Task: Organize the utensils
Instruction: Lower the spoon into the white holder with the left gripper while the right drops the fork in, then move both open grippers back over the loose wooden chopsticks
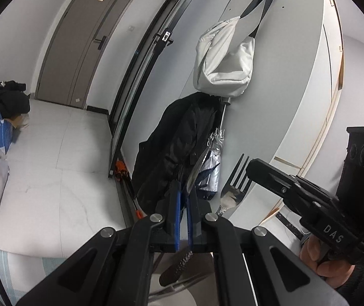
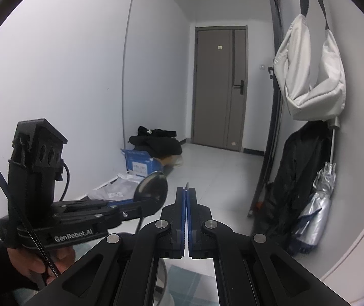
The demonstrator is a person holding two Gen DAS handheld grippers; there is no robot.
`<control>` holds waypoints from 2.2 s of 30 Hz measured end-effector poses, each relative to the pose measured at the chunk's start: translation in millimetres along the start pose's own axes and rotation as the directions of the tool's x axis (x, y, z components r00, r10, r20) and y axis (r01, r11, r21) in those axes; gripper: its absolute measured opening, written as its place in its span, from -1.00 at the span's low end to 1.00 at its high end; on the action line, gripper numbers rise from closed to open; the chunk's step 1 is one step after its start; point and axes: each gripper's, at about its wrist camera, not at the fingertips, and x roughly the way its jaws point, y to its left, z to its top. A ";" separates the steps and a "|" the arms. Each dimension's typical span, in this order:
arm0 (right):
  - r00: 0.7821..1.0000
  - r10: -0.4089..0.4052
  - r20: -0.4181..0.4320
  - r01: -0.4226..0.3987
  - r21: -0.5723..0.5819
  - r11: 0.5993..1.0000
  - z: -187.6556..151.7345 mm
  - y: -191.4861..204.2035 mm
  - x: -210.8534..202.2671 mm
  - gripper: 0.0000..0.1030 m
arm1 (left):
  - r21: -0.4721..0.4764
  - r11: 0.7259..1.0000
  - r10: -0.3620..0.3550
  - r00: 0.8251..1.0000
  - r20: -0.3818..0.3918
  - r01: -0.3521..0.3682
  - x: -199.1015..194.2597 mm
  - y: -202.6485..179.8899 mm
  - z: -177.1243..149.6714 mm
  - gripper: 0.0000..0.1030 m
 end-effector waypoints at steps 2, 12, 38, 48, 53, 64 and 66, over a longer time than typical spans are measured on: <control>1.000 0.003 -0.002 -0.003 0.002 1.000 -2.3 0.6 -0.3 -0.99 | 0.008 1.000 0.014 1.000 -0.012 -0.014 0.3 -0.9 -1.9 -0.98; 0.998 0.057 -0.023 -0.057 0.026 0.998 -16.8 8.1 -0.8 -0.98 | -0.087 0.996 0.032 0.998 -0.059 -0.037 1.0 7.3 -7.5 -0.90; 0.990 0.127 -0.057 -0.114 0.186 0.976 -21.4 10.8 -53.3 -0.20 | -0.122 0.868 0.487 0.873 0.014 -0.482 -108.3 -28.7 9.6 0.77; 0.986 0.165 -0.031 -0.155 0.214 0.965 -27.7 36.4 -94.5 0.16 | -0.170 0.765 0.632 0.774 0.015 -0.621 -144.2 -41.7 -12.7 0.96; 0.980 0.195 -0.039 -0.183 0.209 0.961 -36.9 56.9 -103.2 0.36 | -0.189 0.718 0.682 0.731 0.005 -0.670 -161.7 -41.5 -27.6 0.97; 0.962 0.256 -0.093 -0.233 0.202 0.951 -75.3 100.7 -90.5 0.56 | -0.225 0.637 0.739 0.667 -0.093 -0.737 -185.2 -27.7 -74.5 0.97; 0.956 0.268 -0.117 -0.243 0.187 0.952 -85.4 110.0 -86.8 0.56 | -0.234 0.624 0.740 0.660 -0.130 -0.746 -186.0 -21.6 -85.0 0.97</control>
